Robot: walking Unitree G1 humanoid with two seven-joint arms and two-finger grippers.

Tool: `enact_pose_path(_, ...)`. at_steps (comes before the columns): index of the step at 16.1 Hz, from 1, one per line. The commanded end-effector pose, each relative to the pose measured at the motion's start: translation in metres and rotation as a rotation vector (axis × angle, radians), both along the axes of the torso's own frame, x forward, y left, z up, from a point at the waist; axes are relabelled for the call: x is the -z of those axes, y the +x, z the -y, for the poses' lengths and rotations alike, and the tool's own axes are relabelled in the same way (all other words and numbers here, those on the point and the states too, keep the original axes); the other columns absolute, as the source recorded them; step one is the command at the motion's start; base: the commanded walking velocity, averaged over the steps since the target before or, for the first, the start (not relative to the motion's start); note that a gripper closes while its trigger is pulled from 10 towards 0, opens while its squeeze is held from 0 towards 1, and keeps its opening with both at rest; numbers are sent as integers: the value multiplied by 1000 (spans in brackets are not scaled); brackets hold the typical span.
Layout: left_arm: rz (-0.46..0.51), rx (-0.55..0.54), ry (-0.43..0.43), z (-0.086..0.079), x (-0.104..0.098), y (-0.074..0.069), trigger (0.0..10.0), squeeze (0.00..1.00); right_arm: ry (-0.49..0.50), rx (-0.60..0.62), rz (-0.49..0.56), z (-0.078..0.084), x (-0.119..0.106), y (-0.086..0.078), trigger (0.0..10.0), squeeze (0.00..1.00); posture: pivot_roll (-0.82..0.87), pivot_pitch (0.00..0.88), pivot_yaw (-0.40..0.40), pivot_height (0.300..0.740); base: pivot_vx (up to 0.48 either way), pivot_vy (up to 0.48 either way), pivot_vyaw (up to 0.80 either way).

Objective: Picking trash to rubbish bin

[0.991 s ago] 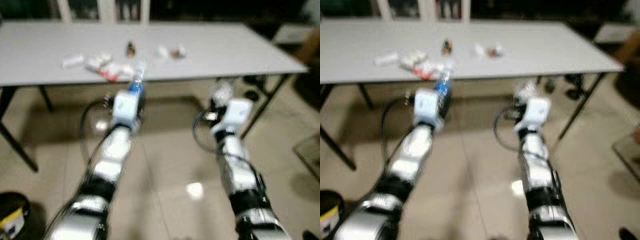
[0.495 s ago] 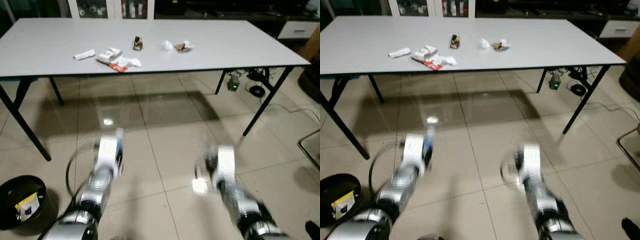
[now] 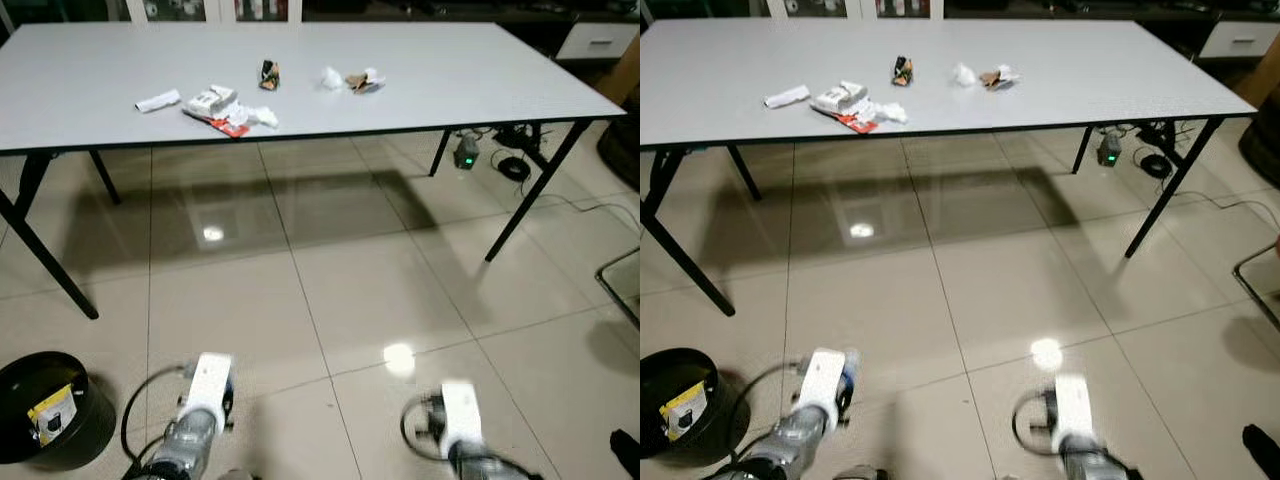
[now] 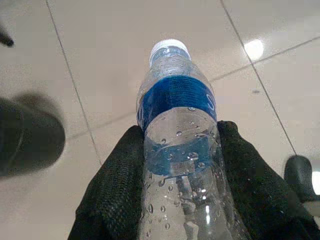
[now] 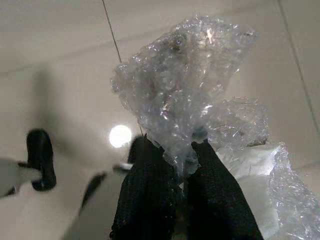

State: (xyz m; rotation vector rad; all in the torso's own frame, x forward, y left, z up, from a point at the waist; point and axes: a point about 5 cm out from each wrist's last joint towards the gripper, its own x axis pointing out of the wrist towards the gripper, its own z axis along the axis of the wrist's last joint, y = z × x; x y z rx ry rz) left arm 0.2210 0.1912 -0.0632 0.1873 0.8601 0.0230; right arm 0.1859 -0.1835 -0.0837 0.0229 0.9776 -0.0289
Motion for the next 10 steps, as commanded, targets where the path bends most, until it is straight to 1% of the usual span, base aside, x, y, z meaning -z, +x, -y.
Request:
enact_pose_path(1, -3, -23, -6, 0, 1, -2, 10000, 0, -25, 2, -4, 4, 0, -1, 10000, 0, -8, 22, -51, 740, 0, 0, 0)
enact_pose_path(2, -3, -27, 3, -3, 5, -10, 10000, 0, -29, 40, -7, 9, 1, -4, 10000, 0, -9, 12, -44, 740, 0, 0, 0)
enact_pose_path(3, -3, -26, 5, -3, 6, -13, 10000, 0, -28, 61, -6, 11, 1, -5, 10000, 0, -13, 7, -36, 740, 0, 0, 0)
enact_pose_path(4, -14, -4, 19, -4, 7, -14, 10000, 0, -18, 115, 5, 14, 0, -4, 10000, 0, -22, 0, -13, 740, 0, 0, 0)
enact_pose_path(7, -14, 31, 32, -5, 4, -9, 10000, 0, -2, 144, 9, 11, 1, -4, 10000, 0, -25, 0, 5, 740, 0, 0, 0)
enact_pose_path(8, -5, 27, 30, -4, 3, -7, 10000, 0, 17, 145, 9, 7, 2, -5, 10000, 0, -23, 0, 5, 740, 0, 0, 0)
enact_pose_path(10, 11, 19, 19, -2, 2, -4, 10000, 0, 29, 139, 16, 4, 1, -4, 10000, 0, -24, 0, 0, 740, 0, 0, 0)
